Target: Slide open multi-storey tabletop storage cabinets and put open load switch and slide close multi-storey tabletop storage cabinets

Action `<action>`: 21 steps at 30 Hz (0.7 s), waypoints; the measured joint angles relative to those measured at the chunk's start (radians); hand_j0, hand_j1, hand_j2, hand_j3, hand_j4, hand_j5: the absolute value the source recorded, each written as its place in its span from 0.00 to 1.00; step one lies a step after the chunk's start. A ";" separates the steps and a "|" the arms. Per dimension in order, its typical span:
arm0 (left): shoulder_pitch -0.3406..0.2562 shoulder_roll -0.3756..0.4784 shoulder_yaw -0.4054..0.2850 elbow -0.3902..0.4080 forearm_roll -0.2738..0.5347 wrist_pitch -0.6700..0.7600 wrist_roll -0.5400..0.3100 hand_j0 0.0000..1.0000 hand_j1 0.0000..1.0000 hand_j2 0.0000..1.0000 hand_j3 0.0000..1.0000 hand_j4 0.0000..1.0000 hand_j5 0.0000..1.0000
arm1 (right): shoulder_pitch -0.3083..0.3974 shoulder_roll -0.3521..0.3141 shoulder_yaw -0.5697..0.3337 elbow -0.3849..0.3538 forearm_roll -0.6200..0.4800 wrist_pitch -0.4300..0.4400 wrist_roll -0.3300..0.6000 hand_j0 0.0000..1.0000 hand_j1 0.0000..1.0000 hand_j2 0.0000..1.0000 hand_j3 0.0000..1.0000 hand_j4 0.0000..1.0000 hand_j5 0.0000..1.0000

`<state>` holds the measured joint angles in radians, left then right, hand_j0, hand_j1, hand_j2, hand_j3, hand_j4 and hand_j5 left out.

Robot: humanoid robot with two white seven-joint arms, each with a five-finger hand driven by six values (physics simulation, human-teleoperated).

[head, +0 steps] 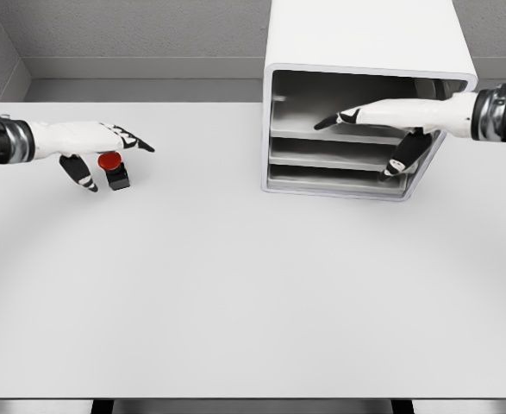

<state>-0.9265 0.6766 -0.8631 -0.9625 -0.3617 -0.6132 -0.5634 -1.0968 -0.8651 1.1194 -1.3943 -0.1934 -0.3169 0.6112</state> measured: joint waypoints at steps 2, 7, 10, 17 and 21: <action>-0.002 -0.007 0.000 0.007 -0.003 0.000 0.001 0.91 0.91 0.91 0.91 0.91 0.91 | 0.000 0.003 0.001 0.002 0.002 0.001 0.000 1.00 1.00 1.00 1.00 1.00 1.00; -0.009 -0.014 0.000 0.014 -0.005 0.000 0.002 0.78 0.78 0.78 0.78 0.78 0.78 | -0.005 0.006 0.001 0.008 0.012 0.002 0.000 1.00 1.00 1.00 1.00 1.00 1.00; -0.009 -0.012 0.000 0.021 -0.005 0.000 0.002 0.71 0.71 0.71 0.71 0.71 0.71 | -0.005 0.017 0.002 0.021 0.027 0.002 0.000 1.00 1.00 1.00 1.00 1.00 1.00; -0.006 -0.007 -0.002 0.040 -0.005 0.000 0.000 0.56 0.56 0.56 0.56 0.56 0.56 | -0.005 0.033 0.007 0.028 0.052 0.018 -0.007 1.00 1.00 1.00 1.00 1.00 1.00; -0.005 -0.007 -0.002 0.041 -0.005 0.001 -0.005 0.45 0.45 0.45 0.45 0.45 0.45 | -0.008 0.034 0.009 0.015 0.091 0.016 -0.007 1.00 1.00 1.00 1.00 1.00 1.00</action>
<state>-0.9311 0.6695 -0.8655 -0.9216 -0.3669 -0.6126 -0.5684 -1.1045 -0.8314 1.1289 -1.3789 -0.1021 -0.3011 0.6046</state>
